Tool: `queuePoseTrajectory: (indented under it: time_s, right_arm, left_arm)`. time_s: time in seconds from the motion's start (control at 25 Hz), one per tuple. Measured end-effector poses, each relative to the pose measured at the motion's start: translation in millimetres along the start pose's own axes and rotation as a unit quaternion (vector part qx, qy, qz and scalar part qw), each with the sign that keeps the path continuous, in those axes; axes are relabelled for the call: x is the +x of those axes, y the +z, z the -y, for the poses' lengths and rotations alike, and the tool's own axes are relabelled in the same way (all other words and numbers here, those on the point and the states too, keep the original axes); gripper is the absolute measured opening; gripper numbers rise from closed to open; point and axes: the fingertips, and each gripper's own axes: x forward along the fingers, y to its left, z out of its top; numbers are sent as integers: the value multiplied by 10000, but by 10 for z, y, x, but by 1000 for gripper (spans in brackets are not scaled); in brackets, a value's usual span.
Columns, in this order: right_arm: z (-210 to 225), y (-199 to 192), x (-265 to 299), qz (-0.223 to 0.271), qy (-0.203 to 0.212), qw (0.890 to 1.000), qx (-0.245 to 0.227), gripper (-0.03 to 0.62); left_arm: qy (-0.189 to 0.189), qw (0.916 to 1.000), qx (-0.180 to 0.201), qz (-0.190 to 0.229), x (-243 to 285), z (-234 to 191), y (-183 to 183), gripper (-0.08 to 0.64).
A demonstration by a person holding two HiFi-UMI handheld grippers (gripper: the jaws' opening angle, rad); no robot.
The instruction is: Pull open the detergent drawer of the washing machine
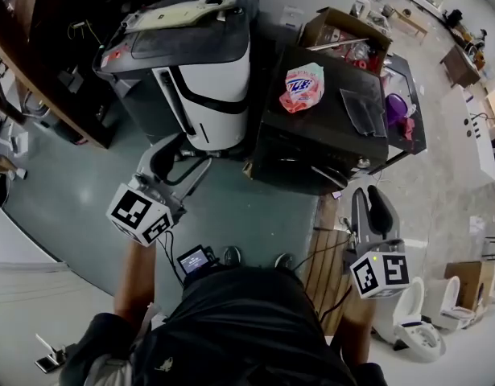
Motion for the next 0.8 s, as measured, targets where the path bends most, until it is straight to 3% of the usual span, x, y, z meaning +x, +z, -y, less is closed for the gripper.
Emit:
queuePoseTrajectory:
  time_s: [0.56,0.8]
  right_arm:
    - [-149,-44,74,-165,-229,9996,-37,106]
    - [-22,-105,262,-159,-69,9998,69,106]
  left_arm:
    - [-436,9989,-158,39,112,-70,-169,302]
    - [-325,9994,-141,-50,234,-75,-204,302]
